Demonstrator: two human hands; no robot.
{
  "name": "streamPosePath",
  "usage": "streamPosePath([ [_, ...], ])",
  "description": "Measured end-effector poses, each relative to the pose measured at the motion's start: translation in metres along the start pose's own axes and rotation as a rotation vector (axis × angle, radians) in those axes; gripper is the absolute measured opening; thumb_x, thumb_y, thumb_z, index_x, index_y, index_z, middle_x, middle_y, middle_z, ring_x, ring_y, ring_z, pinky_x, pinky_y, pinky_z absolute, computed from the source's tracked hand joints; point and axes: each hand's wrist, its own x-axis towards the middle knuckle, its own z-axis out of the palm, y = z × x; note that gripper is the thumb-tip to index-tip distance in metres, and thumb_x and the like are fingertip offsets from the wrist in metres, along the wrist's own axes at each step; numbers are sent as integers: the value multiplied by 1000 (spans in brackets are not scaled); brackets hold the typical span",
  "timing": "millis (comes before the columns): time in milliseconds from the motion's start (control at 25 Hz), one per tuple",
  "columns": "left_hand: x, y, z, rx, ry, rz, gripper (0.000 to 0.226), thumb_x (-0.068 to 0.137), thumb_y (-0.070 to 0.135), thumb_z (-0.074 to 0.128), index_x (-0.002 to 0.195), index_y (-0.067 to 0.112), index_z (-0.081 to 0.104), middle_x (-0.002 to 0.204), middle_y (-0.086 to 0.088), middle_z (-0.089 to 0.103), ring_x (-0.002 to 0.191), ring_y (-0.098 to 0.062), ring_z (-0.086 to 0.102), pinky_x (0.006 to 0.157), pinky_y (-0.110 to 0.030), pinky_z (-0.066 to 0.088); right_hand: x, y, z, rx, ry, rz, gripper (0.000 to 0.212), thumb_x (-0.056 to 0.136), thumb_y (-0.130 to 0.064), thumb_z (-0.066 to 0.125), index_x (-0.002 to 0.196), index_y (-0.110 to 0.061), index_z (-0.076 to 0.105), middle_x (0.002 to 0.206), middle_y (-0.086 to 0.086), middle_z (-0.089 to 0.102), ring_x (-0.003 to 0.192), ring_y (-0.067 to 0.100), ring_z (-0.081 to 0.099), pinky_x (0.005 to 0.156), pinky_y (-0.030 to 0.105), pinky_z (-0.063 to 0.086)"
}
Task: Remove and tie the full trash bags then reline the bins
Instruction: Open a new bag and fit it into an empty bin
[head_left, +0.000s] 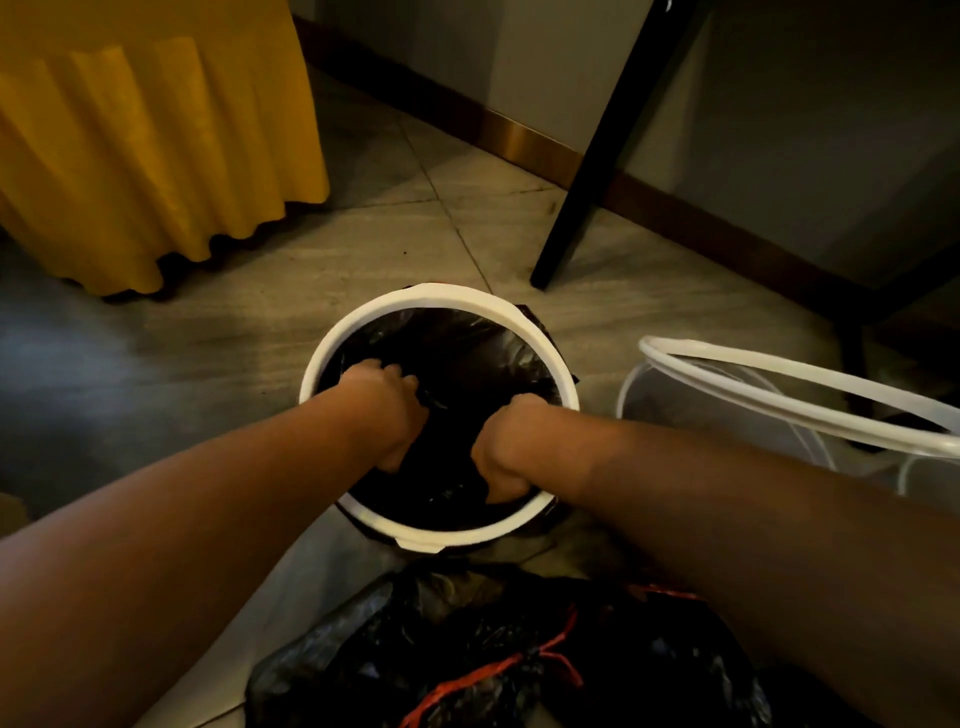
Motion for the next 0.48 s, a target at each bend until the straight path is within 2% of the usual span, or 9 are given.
streamPosePath([
  [120, 9, 16, 3, 114, 8, -17, 80, 92, 42, 69, 162, 33, 30, 163, -15, 29, 148, -39, 29, 118, -56, 25, 21, -8, 10, 58, -21, 33, 52, 97, -43, 53, 144, -23, 55, 129, 6, 57, 112, 36, 56, 84, 51, 40],
  [160, 10, 21, 3, 142, -4, -22, 80, 93, 41, 69, 162, 32, 30, 165, -16, 26, 149, -40, 26, 118, -58, 24, 24, -10, 12, 74, -36, 42, 50, 97, -41, 54, 144, -23, 55, 132, 6, 57, 109, 35, 56, 82, 50, 38],
  [240, 9, 27, 3, 158, -45, -27, 77, 95, 38, 68, 162, 30, 30, 168, -16, 20, 152, -40, 21, 118, -60, 22, 18, -11, 7, 118, -56, 15, 48, 99, -34, 58, 145, -20, 54, 124, 4, 56, 96, 30, 53, 81, 47, 40],
  [320, 4, 27, -3, 121, -69, -16, 74, 96, 38, 67, 161, 29, 32, 167, -14, 23, 151, -39, 22, 117, -61, 24, 9, -10, -3, 157, -42, -55, 53, 100, -18, 61, 151, -12, 48, 125, 4, 53, 104, 33, 54, 85, 43, 42],
  [400, -2, 24, -14, 85, -18, -5, 76, 91, 42, 71, 158, 29, 38, 162, -12, 33, 147, -36, 31, 114, -57, 31, -3, -10, -10, 190, 27, -96, 54, 99, -4, 58, 152, -4, 46, 133, 13, 57, 113, 35, 56, 93, 41, 45],
  [480, -8, 24, -20, 35, 52, 22, 75, 87, 46, 73, 154, 28, 44, 156, -9, 41, 142, -33, 39, 110, -51, 37, -19, -7, -13, 261, 92, -96, 41, 100, -9, 56, 141, -7, 58, 105, 6, 61, 97, 28, 60, 92, 41, 49],
])
